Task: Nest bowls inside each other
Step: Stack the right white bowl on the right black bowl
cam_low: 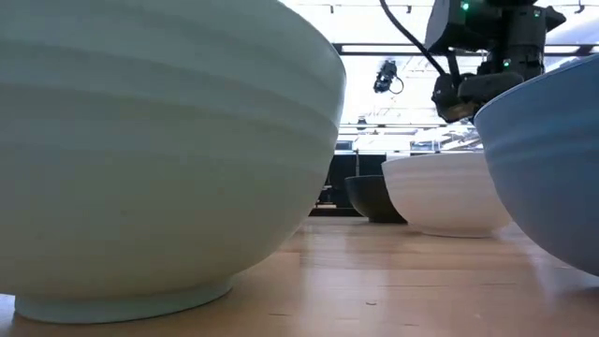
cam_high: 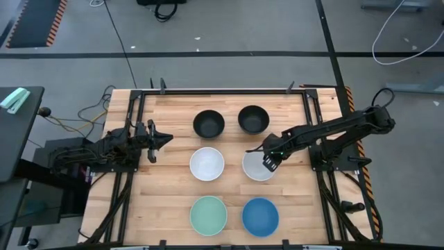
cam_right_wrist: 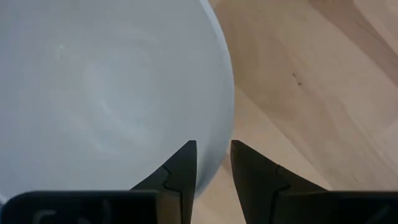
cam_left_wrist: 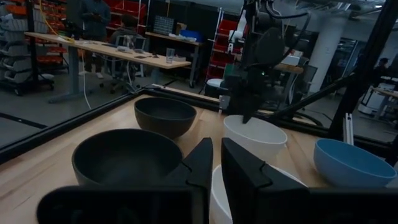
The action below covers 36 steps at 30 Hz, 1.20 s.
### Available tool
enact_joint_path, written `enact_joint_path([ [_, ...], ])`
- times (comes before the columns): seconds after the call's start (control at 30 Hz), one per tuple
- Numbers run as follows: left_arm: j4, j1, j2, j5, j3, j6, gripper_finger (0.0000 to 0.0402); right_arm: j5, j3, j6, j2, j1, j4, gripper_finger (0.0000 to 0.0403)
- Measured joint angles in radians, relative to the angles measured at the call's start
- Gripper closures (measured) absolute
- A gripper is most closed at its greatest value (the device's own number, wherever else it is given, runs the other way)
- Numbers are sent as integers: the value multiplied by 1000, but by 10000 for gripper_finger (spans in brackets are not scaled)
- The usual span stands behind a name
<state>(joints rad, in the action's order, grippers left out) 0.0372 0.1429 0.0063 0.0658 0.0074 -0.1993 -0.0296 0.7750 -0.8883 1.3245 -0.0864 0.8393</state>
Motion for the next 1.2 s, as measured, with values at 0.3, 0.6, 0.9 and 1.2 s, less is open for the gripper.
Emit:
enact_joint_path([
  [0.3, -2, 0, 0, 0, 0, 0, 357, 0, 0, 6, 32, 0, -39, 304],
  [0.6, -2, 0, 0, 0, 0, 0, 367, -10, 2, 31, 56, 1, -70, 383],
  [0.9, -3, 0, 0, 0, 0, 0, 363, -11, 16, 119, 59, 15, -98, 396],
  [1.2, -3, 0, 0, 0, 0, 0, 378, -62, 218, 253, 60, 105, -23, 398],
])
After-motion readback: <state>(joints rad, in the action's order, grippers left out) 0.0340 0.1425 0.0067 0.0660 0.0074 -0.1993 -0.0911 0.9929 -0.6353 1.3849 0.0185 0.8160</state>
